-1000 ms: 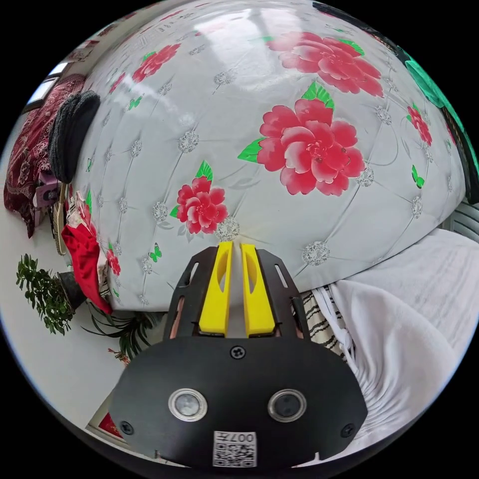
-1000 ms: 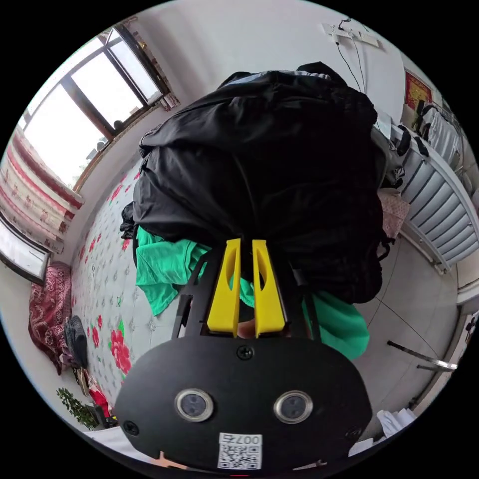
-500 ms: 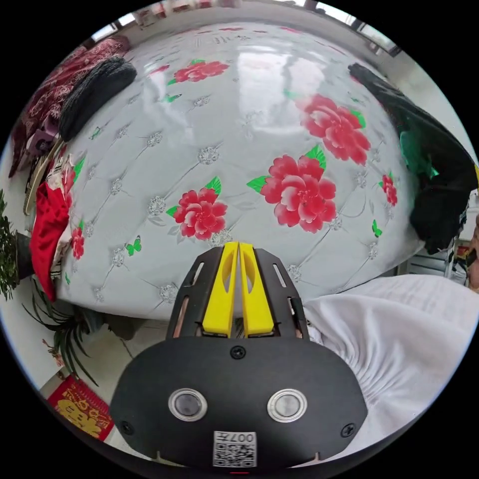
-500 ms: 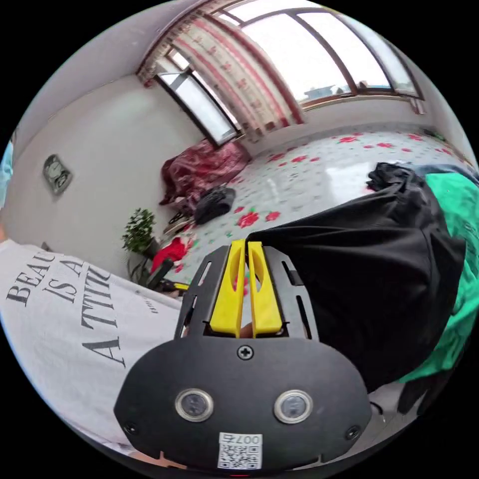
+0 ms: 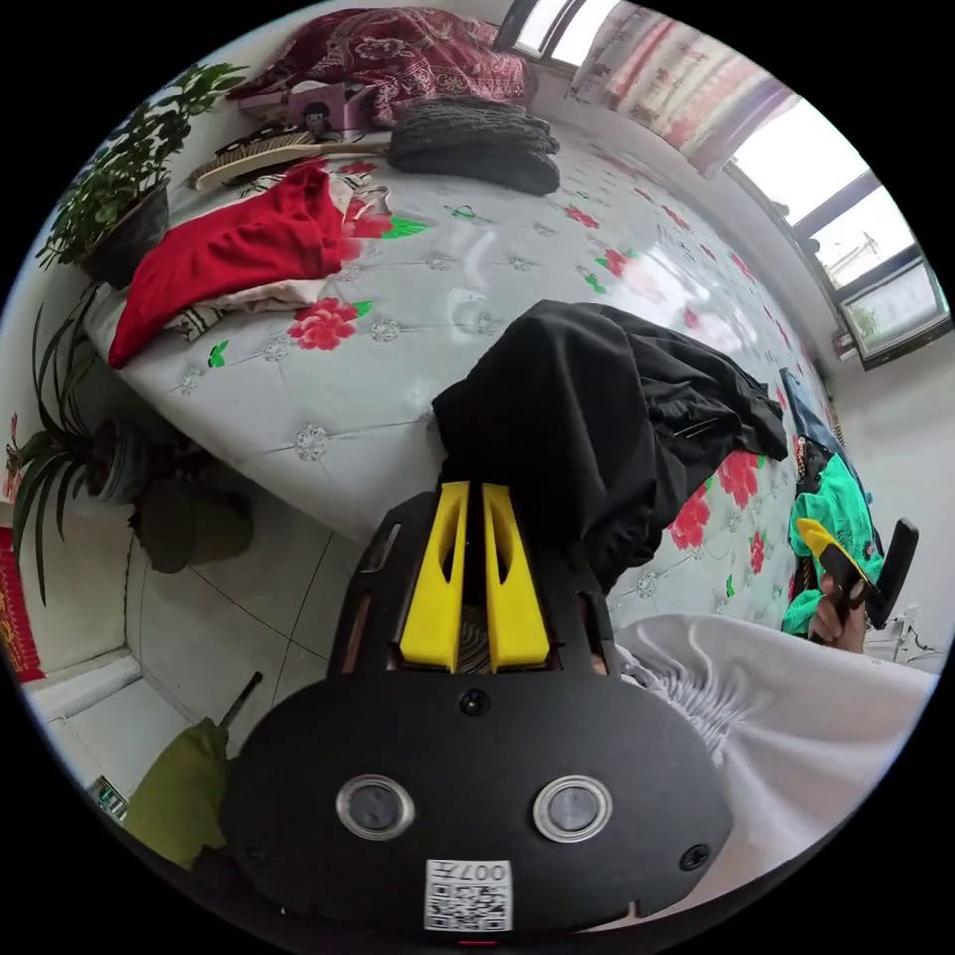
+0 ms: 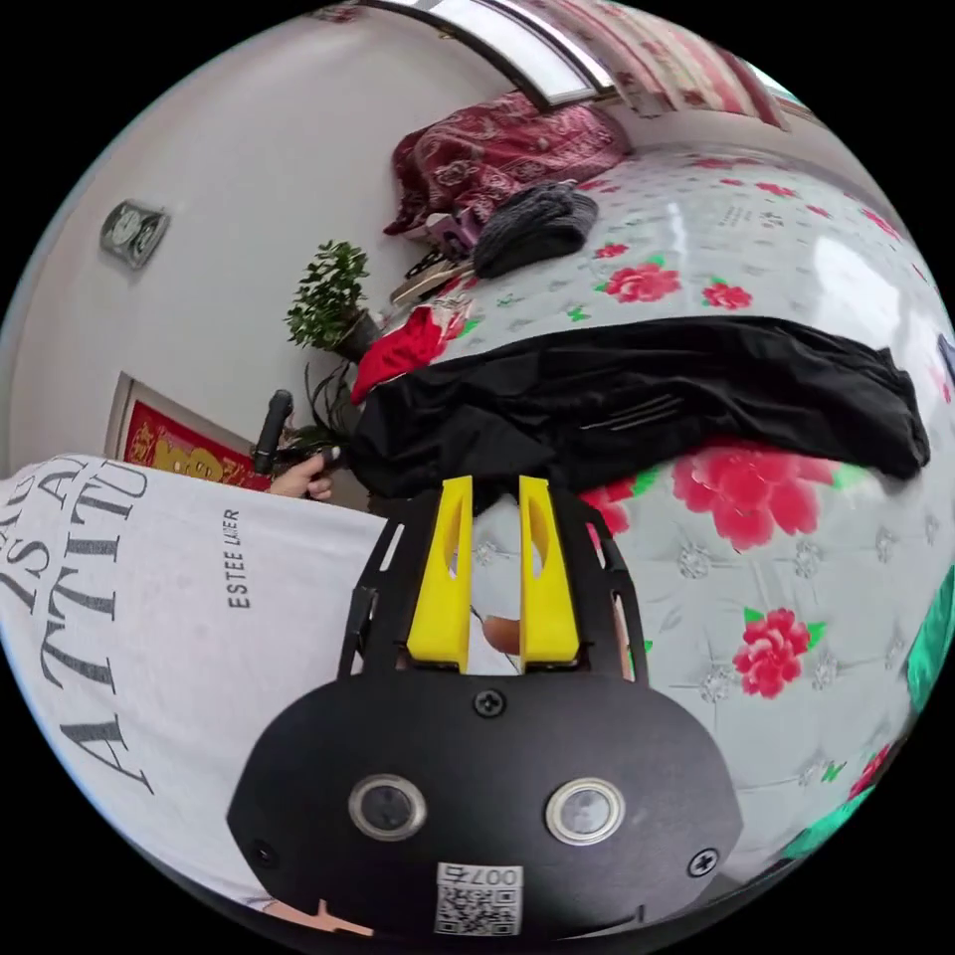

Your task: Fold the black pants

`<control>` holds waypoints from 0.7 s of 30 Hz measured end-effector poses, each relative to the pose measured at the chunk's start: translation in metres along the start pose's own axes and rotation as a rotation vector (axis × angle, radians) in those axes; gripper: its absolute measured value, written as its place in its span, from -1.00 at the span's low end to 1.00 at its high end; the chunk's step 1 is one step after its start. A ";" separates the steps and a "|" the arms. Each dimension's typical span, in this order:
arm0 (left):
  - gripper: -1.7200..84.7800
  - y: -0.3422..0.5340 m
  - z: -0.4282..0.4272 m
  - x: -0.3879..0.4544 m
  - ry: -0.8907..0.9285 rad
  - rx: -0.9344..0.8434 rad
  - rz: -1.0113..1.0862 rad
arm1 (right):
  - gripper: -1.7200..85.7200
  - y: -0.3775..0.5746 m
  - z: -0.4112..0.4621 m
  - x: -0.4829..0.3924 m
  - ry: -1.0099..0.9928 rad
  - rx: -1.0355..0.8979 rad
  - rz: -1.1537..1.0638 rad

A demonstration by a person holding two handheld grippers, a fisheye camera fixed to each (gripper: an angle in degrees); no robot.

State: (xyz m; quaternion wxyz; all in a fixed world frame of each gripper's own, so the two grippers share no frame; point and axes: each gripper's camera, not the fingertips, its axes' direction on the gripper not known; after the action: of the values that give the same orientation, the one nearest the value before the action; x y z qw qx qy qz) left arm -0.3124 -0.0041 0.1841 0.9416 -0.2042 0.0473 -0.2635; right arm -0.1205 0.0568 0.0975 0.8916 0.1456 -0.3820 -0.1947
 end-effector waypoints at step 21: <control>-0.97 -0.020 0.026 0.085 -0.226 -0.115 0.400 | -0.74 -0.167 -0.024 0.211 0.515 0.095 0.228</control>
State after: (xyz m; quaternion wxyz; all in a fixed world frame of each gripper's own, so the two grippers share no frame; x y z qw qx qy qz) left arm -0.2439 -0.0540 0.2178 0.9612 -0.2723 -0.0040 -0.0440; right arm -0.0085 -0.1846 0.1448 0.9675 0.1882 -0.1657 -0.0317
